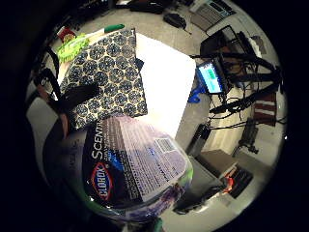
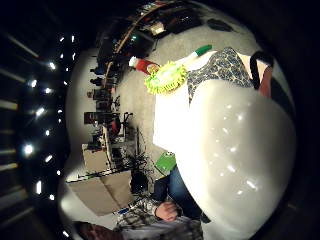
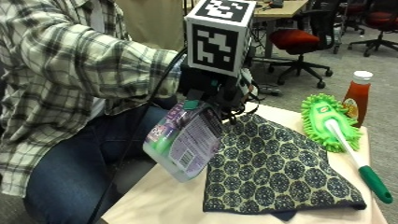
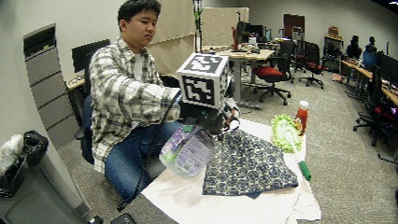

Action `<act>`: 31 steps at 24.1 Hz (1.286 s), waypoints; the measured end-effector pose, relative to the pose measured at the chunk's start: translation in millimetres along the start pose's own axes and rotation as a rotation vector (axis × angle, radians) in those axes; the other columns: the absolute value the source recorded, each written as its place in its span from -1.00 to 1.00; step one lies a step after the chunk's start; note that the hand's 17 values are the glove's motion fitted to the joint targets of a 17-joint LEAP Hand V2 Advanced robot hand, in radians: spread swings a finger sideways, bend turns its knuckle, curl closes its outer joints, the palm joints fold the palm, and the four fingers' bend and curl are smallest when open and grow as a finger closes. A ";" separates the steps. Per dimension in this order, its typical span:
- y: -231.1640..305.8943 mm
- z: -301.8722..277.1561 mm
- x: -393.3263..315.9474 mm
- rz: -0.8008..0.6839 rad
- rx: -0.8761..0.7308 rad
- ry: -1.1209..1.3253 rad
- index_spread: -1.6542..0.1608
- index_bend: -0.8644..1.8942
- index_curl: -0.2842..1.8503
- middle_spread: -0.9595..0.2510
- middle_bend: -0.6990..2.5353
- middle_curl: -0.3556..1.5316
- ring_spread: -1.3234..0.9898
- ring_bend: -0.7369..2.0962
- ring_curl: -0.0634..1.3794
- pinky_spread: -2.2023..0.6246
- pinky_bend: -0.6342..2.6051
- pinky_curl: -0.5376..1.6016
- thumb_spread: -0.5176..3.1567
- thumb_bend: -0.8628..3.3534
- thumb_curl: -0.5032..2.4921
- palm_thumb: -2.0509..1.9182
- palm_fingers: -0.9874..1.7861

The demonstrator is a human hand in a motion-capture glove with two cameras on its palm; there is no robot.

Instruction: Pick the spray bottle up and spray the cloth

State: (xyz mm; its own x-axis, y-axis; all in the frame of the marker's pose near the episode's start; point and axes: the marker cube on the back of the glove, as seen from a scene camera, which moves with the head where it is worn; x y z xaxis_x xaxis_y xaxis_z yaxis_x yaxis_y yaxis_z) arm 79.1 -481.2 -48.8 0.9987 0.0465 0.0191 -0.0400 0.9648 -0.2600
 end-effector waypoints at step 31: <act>-14.8 61.9 -9.3 0.006 -0.234 0.452 0.50 -0.16 -0.19 0.26 -0.24 -0.08 -0.05 -0.02 -0.24 0.40 -0.36 -0.09 -0.70 -0.60 -0.15 0.55 0.68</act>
State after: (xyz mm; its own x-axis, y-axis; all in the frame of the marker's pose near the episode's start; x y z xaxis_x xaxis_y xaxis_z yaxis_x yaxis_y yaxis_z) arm 68.5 -479.8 14.6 0.9139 -0.1151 -0.3892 -0.0892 0.8785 -0.4693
